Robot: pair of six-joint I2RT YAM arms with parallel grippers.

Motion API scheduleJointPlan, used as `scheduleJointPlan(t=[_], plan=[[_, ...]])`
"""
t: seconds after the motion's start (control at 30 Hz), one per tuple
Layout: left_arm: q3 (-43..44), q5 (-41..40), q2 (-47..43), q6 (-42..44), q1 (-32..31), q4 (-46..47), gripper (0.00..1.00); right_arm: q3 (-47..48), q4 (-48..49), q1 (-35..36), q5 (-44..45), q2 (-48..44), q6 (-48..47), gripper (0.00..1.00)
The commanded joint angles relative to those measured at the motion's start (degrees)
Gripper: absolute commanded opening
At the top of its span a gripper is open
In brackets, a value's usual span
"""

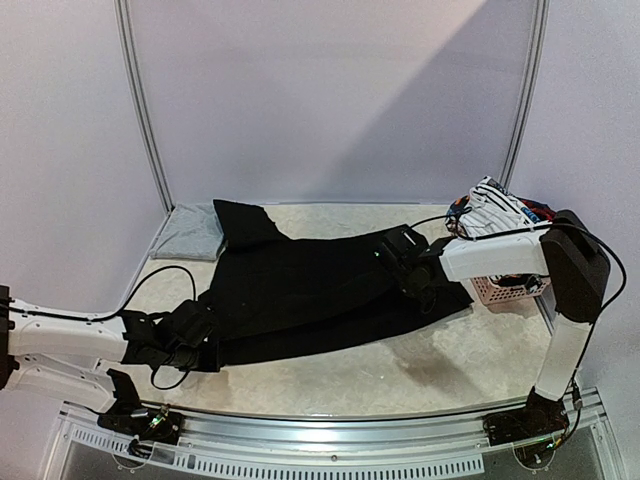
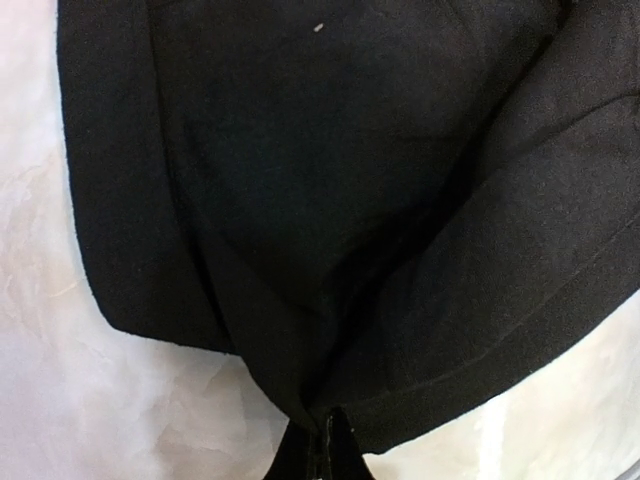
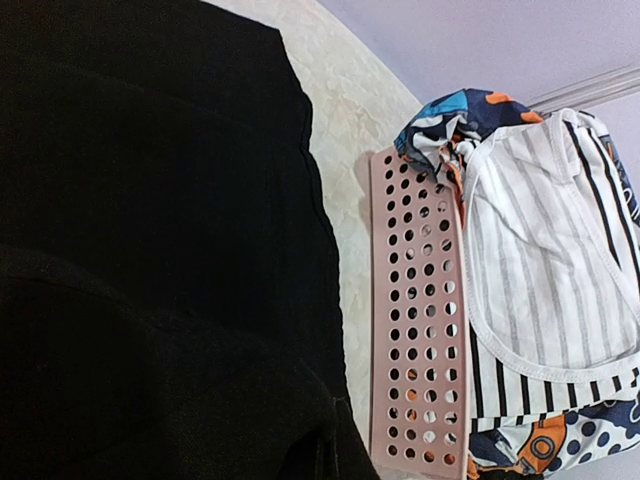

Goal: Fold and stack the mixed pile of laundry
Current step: Fold the flattened shirt at the center of the board.

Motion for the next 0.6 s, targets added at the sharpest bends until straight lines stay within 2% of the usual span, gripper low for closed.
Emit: scheduleJointPlan(t=[0.0, 0.23, 0.33, 0.43, 0.5, 0.53, 0.57], plan=[[-1.4, -1.2, -0.8, -0.7, 1.3, -2.6, 0.00, -1.2, -2.7, -0.2, 0.8, 1.9, 5.4, 0.00], [-1.6, -1.9, -1.0, -0.8, 1.5, -2.5, 0.00, -2.4, -7.8, 0.2, -0.2, 1.8, 10.9, 0.01], [-1.5, -2.4, -1.3, -1.0, 1.6, -2.5, 0.00, -2.6, -10.9, 1.5, -0.5, 0.2, 12.6, 0.09], [-1.4, -2.8, -1.8, -1.2, 1.8, -2.8, 0.00, -3.4, -13.9, 3.8, -3.3, -2.2, 14.5, 0.29], [-1.3, -3.0, -2.2, -1.2, 2.0, -3.0, 0.01, -5.0, -14.3, 4.8, -8.7, -4.9, 15.3, 0.51], [-1.2, -3.1, -2.4, -1.3, 2.0, -3.2, 0.03, -6.2, -14.4, 4.9, -12.1, -6.0, 15.7, 0.65], [-1.1, -3.1, -2.5, -1.3, 2.0, -3.3, 0.04, -7.4, -14.3, 4.8, -15.4, -7.6, 16.5, 0.73]])
